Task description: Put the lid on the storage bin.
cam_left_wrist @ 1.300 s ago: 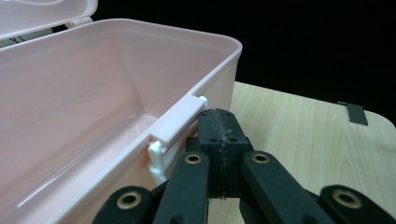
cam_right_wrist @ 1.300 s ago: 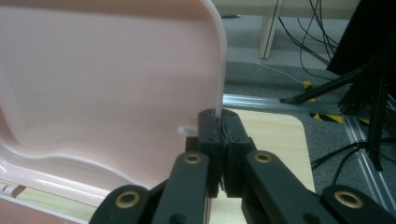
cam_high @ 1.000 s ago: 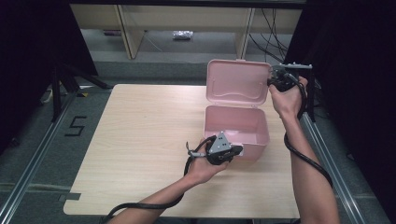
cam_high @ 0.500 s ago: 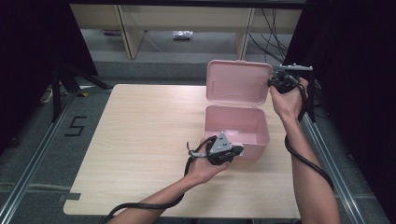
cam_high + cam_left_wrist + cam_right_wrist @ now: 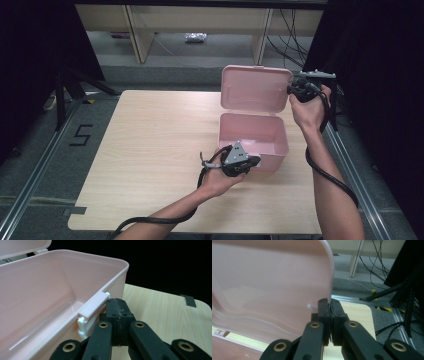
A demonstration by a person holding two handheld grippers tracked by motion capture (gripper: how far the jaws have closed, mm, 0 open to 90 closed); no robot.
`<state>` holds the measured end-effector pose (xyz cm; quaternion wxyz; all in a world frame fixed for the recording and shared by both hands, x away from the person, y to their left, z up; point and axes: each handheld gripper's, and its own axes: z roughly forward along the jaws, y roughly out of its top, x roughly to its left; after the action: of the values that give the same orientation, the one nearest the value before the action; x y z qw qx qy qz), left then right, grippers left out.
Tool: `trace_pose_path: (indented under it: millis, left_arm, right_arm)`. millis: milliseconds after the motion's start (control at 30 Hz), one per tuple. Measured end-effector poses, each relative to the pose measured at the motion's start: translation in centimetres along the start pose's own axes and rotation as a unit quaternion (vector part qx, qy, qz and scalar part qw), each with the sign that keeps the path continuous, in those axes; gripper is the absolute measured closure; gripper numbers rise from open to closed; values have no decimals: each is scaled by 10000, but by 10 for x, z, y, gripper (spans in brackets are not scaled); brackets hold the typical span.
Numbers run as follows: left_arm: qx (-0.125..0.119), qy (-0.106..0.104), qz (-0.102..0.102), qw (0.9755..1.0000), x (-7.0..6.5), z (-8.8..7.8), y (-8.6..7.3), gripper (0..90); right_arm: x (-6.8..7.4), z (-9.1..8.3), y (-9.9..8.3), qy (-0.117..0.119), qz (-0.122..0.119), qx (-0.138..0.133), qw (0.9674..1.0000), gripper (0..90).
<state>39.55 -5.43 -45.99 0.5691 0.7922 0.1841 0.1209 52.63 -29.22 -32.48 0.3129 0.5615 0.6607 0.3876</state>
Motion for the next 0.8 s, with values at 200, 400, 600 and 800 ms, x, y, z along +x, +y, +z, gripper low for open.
trace_pose_path:
  millis: [200, 400, 600, 800]
  left_arm:
    - [-2, 3, -4, 10000, 0, 0, 0, 899]
    - [0, 6, 2, 10000, 0, 0, 0, 899]
    - [0, -1, 6, 10000, 0, 0, 0, 899]
    - [18, -3, 11, 10000, 0, 0, 0, 899]
  right_arm:
    - [0, -3, -2, 9, -79, -59, 10000, 895]
    - [-1, -4, -5, 42, -173, -154, 9997, 895]
    - [-1, -6, -7, 53, -207, -195, 9996, 895]
    - [0, -7, -8, 25, -212, -214, 9995, 895]
